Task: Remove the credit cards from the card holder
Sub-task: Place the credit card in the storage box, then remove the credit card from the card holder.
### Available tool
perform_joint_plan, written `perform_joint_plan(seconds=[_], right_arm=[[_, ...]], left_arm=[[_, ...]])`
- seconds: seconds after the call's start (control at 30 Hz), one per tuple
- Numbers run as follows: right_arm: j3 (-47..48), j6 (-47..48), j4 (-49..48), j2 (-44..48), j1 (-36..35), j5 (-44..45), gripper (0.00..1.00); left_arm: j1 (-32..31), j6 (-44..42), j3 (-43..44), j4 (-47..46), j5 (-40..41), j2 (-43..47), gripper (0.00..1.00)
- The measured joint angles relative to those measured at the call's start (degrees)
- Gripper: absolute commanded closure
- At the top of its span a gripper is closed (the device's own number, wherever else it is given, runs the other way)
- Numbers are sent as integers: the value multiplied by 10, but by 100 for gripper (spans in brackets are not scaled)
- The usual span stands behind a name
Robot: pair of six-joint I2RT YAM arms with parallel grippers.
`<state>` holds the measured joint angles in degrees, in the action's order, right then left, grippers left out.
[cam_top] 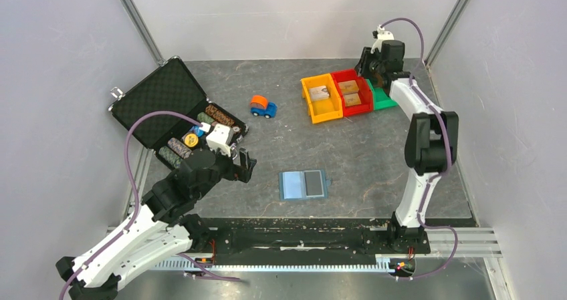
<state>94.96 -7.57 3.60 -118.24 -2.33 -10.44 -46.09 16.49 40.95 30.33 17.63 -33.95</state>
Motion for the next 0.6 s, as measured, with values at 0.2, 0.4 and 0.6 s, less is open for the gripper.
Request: perform_joint_plan(seconds=[0.2, 0.4, 0.6], right_arm=[[-128, -24, 8, 166, -36, 19, 62], [-317, -61, 12, 346, -104, 48, 61], [-530, -106, 1, 482, -193, 53, 61]], left_arm=[[0, 9, 4, 23, -36, -5, 0], [0, 43, 2, 22, -88, -6, 5], [0, 93, -23, -14, -168, -60, 19]])
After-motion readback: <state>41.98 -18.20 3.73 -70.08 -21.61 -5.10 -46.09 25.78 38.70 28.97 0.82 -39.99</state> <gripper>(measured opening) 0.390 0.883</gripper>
